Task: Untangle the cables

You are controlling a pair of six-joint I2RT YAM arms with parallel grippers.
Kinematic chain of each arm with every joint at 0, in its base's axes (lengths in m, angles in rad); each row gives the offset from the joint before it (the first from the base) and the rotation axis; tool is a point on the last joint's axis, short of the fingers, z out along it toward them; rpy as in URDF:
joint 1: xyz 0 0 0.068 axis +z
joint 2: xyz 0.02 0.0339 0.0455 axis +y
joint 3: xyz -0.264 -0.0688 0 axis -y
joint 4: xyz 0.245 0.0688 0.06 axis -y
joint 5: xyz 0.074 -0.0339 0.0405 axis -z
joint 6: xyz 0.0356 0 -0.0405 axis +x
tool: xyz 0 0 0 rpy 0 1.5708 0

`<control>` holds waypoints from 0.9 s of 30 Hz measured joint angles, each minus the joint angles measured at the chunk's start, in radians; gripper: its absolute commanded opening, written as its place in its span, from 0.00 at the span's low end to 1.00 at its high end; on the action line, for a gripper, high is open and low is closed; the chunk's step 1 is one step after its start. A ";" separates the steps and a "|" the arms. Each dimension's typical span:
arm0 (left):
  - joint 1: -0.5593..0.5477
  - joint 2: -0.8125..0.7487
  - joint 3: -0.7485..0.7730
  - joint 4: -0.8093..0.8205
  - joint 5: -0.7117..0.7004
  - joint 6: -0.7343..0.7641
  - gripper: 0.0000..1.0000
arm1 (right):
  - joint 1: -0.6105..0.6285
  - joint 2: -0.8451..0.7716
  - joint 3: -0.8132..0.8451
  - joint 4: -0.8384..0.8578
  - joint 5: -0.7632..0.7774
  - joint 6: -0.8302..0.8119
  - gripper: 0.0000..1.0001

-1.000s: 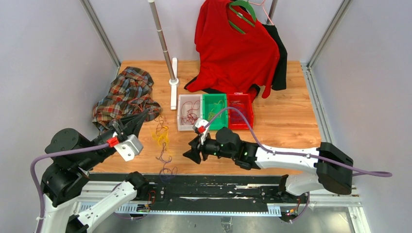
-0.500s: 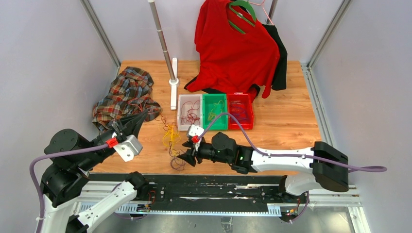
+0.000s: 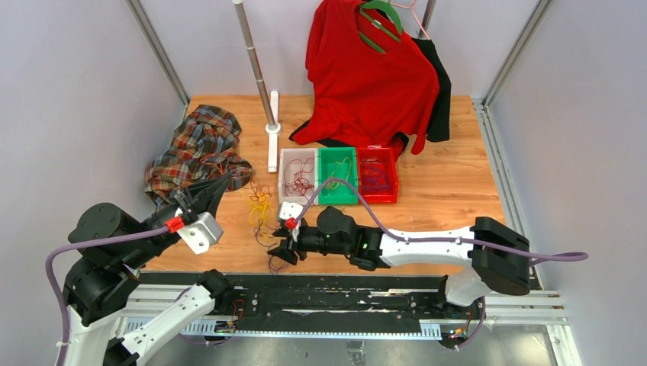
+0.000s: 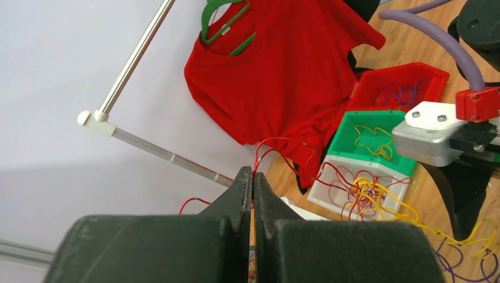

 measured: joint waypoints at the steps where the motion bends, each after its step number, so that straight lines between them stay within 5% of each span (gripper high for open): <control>1: 0.000 -0.001 0.000 0.000 0.000 0.000 0.01 | 0.006 0.005 0.010 -0.008 0.003 -0.002 0.51; 8: 0.000 -0.008 0.000 0.001 0.019 0.000 0.01 | 0.056 0.006 0.031 -0.039 0.048 -0.046 0.44; 16: 0.000 -0.008 0.000 0.000 0.023 -0.004 0.01 | 0.057 0.033 0.068 -0.063 0.103 -0.096 0.01; 27: 0.000 -0.042 -0.058 -0.010 -0.029 0.072 0.00 | 0.055 -0.148 -0.034 -0.183 0.258 -0.091 0.01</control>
